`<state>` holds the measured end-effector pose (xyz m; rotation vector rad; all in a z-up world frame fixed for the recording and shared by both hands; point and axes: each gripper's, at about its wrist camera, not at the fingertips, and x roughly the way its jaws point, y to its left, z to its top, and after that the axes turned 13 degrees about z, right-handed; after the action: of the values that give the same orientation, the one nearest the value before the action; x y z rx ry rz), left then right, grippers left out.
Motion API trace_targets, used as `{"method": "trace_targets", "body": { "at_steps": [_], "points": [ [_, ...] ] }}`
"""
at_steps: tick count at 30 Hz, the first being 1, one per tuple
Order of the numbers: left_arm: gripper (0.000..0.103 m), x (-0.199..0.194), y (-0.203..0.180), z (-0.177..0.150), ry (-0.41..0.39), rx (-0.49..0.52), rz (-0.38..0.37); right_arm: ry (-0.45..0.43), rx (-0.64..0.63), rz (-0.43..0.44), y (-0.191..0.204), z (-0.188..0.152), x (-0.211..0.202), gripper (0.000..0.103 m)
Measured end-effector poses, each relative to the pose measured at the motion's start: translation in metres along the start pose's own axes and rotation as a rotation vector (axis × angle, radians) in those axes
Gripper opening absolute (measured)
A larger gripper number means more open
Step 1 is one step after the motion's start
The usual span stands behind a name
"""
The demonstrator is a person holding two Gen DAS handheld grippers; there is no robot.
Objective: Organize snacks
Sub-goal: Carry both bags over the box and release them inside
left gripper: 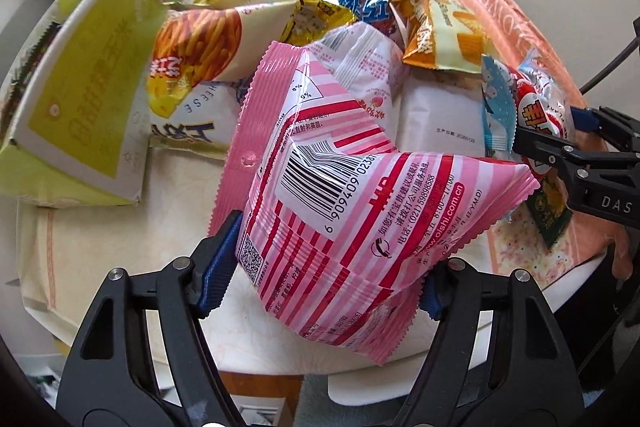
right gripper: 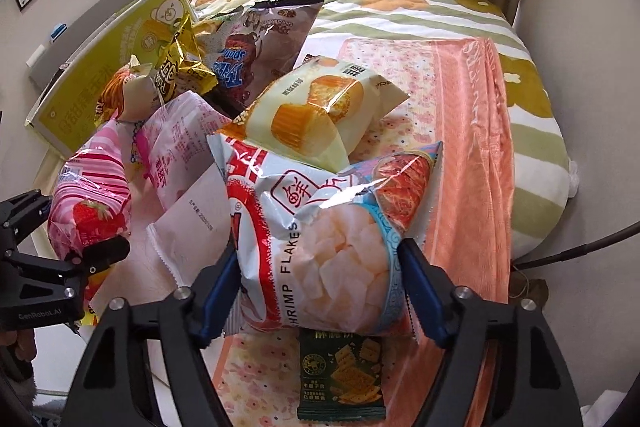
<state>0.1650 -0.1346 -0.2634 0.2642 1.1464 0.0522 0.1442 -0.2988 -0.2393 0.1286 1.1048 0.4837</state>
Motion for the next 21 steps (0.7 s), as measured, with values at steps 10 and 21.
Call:
{"method": "trace_targets", "body": {
  "at_steps": [10,21],
  "points": [
    [0.071,-0.046,0.011,0.001,-0.085,-0.029,-0.013,-0.06,0.021,-0.003,0.013,0.002,-0.041,0.069],
    [0.071,-0.136,0.066,0.016,-0.257,-0.143,0.027,-0.175,-0.088,0.051,0.065,0.043,-0.107,0.069]
  ]
}}
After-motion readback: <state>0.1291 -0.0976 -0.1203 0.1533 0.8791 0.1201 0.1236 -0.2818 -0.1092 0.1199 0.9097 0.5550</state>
